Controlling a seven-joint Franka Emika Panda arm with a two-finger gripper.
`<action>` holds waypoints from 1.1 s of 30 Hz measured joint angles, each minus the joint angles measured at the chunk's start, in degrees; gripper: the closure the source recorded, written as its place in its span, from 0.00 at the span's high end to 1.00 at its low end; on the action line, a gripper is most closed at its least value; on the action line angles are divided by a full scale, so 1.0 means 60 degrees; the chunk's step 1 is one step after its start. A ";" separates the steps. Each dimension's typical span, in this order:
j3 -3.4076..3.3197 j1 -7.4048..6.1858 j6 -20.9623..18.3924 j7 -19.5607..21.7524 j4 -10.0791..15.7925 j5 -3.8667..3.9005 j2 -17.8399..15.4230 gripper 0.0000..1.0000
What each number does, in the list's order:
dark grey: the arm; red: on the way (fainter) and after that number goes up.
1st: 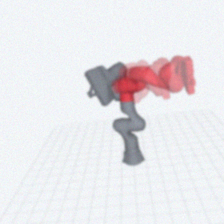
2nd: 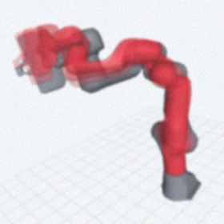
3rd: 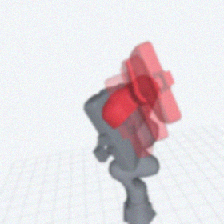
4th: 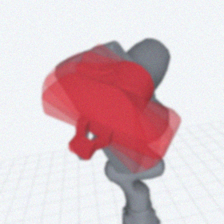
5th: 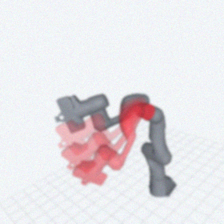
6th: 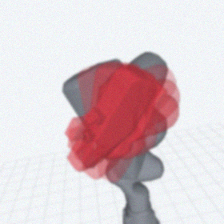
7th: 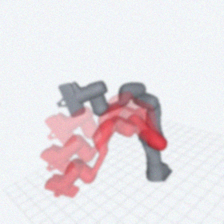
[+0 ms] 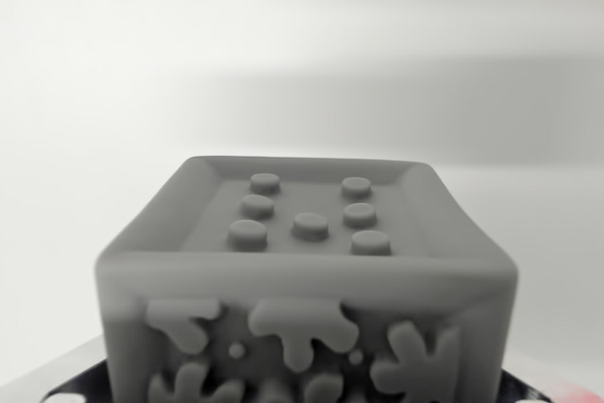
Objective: Destack cube
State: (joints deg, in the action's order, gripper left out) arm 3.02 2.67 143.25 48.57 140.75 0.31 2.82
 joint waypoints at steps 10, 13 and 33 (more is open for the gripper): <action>0.0124 -0.0200 0.0170 0.0638 0.0404 0.0000 -0.0236 0.00; 0.0160 -0.0249 0.0214 0.0799 0.0500 0.0000 -0.0291 0.00; 0.0445 -0.0628 0.0505 0.2026 0.1183 -0.0035 -0.0683 0.00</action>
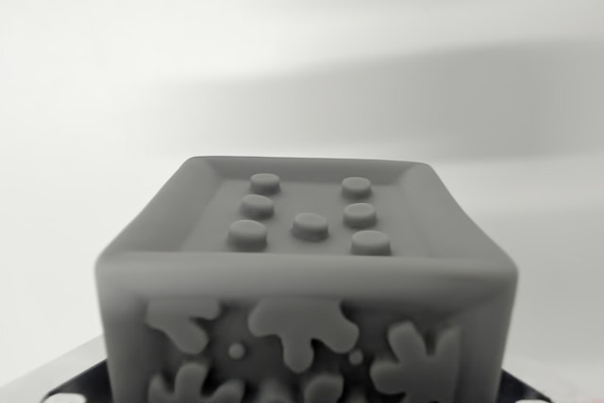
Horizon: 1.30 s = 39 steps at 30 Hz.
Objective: Destack cube
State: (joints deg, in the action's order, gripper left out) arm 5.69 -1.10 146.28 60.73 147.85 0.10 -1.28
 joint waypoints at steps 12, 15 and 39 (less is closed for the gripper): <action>0.0166 -0.0243 0.0153 0.0710 0.0354 -0.0060 -0.0198 0.00; 0.0221 -0.0313 0.0184 0.0909 0.0440 -0.0081 -0.0253 0.00; 0.0603 -0.0821 0.0473 0.2355 0.1037 -0.0220 -0.0572 0.00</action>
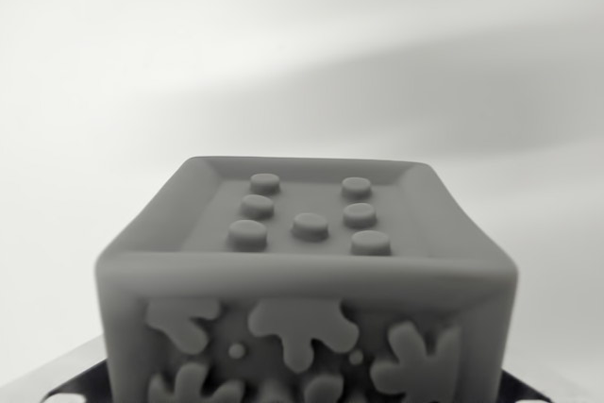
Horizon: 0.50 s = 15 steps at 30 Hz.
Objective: Destack cube
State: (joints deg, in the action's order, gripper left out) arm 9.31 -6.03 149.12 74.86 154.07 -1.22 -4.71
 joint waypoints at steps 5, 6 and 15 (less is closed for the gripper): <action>0.0099 -0.0114 0.0057 0.0327 0.0116 -0.0041 -0.0056 0.00; 0.0120 -0.0135 0.0064 0.0389 0.0132 -0.0050 -0.0065 0.00; 0.0146 -0.0156 0.0830 0.0608 0.0205 0.0080 0.0660 0.00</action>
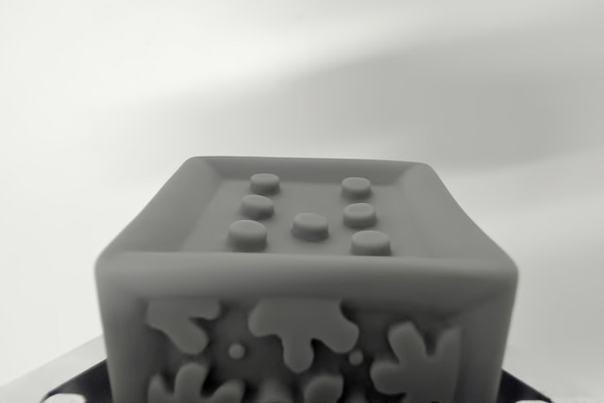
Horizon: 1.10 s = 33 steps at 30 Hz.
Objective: Destack cube
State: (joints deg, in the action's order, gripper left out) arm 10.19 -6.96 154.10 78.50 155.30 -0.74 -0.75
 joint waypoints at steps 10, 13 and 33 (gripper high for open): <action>-0.0075 0.0002 0.0826 0.0282 0.0006 0.0393 0.0811 0.00; -0.0118 0.0002 0.1092 0.0386 -0.0003 0.0538 0.1099 0.00; -0.0645 -0.0326 0.2341 0.0993 -0.0238 0.1359 0.2594 0.00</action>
State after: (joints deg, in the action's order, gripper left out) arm 6.32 -8.92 168.15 84.46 153.87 7.41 14.81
